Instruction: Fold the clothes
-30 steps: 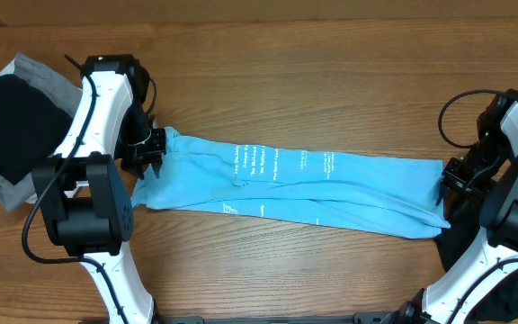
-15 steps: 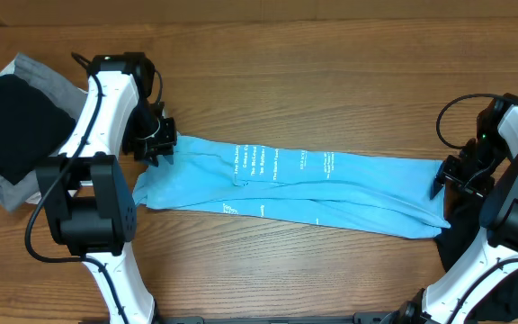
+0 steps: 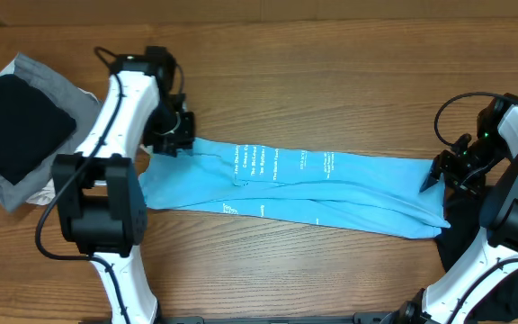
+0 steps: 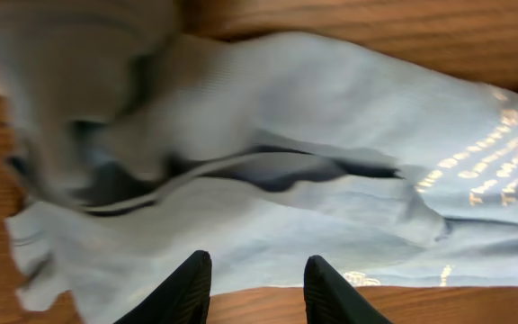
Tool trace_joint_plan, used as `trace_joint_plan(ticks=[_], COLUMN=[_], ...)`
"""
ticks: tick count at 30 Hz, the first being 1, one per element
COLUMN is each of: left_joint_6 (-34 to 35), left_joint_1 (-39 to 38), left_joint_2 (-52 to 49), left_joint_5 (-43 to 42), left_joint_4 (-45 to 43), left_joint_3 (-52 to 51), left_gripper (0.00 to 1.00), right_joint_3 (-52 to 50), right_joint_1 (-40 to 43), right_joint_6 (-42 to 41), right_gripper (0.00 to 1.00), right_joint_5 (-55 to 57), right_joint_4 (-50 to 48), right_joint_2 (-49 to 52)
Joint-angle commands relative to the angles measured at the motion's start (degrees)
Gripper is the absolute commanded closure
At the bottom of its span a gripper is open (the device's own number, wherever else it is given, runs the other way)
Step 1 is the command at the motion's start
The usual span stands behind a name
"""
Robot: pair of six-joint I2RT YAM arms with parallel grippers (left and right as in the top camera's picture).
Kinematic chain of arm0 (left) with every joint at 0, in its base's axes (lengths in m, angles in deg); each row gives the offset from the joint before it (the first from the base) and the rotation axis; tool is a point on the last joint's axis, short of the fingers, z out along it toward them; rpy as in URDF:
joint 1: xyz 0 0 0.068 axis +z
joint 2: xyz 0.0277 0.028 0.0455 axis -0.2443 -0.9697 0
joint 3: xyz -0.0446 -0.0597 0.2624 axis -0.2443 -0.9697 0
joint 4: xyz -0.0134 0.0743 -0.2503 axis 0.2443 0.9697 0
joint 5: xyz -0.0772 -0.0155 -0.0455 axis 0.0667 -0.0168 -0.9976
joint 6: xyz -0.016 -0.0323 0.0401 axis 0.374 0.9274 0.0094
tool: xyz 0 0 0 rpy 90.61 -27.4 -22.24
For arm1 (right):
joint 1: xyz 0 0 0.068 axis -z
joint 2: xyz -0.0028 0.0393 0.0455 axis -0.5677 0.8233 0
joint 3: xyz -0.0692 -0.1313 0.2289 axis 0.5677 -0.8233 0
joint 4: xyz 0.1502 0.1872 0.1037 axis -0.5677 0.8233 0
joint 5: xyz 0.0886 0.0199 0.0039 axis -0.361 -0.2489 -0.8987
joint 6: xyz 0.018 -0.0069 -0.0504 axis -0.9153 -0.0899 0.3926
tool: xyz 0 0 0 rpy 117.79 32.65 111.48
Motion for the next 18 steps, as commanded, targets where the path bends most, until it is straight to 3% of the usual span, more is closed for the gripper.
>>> trace_joint_plan(ticks=[1, 9, 15, 16, 18], left_joint_6=[0.07, 0.22, 0.22, 0.22, 0.22], left_joint_1=[-1.16, -1.05, -1.05, -1.05, -1.05], left_joint_2=[1.81, 1.81, 1.81, 1.81, 1.81], left_joint_5=[-0.42, -0.44, -0.44, -0.44, -0.44], left_joint_4=[0.02, 0.37, 0.02, 0.04, 0.22], left_joint_3=[-0.02, -0.02, -0.02, -0.02, -0.02], left_gripper=[0.64, 0.65, 0.65, 0.65, 0.65], right_joint_3=[-0.35, -0.79, -9.62, -10.36, -12.59], right_joint_1=[0.26, 0.59, 0.48, 0.48, 0.48], right_joint_6=[1.88, 1.92, 2.34, 2.34, 2.29], right_gripper=[0.37, 0.37, 0.38, 0.41, 0.6], right_joint_5=[-1.22, 1.25, 1.29, 1.29, 1.25], right_joint_4=[-0.15, -0.5, -6.47, -7.1, -9.42], right_joint_2=[-1.66, -1.66, -1.66, -1.66, -1.66])
